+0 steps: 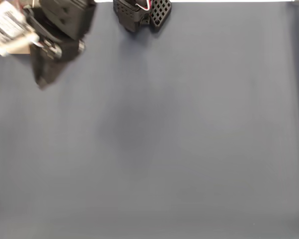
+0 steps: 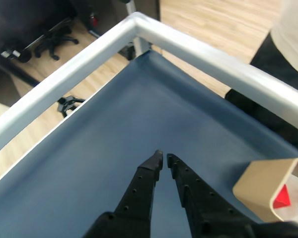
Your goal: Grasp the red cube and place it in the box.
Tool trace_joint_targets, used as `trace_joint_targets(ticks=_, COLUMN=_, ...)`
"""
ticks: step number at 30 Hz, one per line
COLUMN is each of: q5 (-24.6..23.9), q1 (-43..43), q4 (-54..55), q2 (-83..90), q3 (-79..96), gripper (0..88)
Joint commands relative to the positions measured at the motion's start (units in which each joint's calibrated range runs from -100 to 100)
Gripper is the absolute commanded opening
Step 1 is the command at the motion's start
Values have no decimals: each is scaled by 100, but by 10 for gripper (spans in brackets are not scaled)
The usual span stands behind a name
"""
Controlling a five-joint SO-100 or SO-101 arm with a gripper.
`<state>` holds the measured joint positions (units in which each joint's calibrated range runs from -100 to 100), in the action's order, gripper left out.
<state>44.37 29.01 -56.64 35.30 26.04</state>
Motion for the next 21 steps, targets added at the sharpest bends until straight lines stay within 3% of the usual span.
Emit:
trace_joint_targets(ticks=1, q5=49, q1=-685, q4=164, q2=14, q3=-186, gripper=0)
trace_joint_targets(ticks=12, q5=73, q1=-2340, q4=656, q2=742, q3=1119, gripper=0)
trace_joint_targets(ticks=21, q5=151, q1=-2979, q4=1140, q2=1894, q3=2852, gripper=0)
